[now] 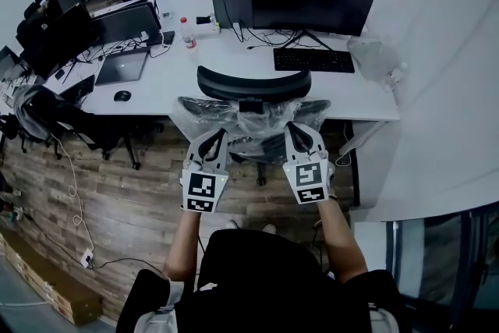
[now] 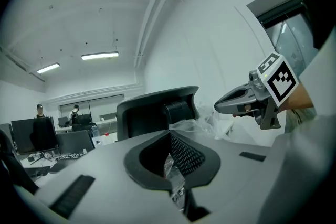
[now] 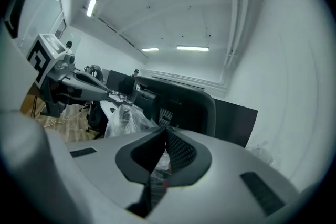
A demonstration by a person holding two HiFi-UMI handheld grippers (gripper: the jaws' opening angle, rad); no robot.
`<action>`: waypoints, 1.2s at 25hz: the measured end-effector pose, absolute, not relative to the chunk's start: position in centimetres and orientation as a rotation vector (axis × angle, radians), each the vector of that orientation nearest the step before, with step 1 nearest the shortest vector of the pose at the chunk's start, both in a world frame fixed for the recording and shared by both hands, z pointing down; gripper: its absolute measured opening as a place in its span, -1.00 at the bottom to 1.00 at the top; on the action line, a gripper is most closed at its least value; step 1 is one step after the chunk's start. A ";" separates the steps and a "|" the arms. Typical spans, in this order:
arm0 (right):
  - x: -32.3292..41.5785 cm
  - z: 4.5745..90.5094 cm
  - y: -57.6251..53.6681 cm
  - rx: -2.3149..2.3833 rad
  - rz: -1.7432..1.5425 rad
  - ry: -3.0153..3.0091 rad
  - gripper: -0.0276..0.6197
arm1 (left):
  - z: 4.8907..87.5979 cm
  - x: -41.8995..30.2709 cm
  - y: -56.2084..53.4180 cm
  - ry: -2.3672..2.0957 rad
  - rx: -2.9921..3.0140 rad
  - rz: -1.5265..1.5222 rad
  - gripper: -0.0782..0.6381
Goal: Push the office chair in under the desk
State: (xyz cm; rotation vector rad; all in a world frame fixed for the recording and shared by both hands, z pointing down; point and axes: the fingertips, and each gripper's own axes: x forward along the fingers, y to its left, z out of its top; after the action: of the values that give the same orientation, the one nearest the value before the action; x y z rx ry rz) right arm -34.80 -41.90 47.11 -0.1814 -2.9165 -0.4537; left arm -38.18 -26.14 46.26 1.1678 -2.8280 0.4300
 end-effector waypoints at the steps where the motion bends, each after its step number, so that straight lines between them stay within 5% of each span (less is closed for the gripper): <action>1: -34.9 47.0 -41.7 -0.176 -0.449 -2.919 -0.84 | 46.1 -38.3 -25.9 -2.828 1.173 0.420 -0.74; 30: -35.4 46.3 -37.3 -0.105 -0.343 -2.958 -0.84 | 43.7 -39.7 -20.5 -2.846 1.226 0.296 -0.74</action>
State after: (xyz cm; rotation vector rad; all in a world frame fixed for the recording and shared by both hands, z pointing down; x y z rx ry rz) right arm -35.35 -37.31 46.31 -0.1052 -2.9576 -0.3428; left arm -39.73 -20.53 43.71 1.2263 -2.8462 0.2964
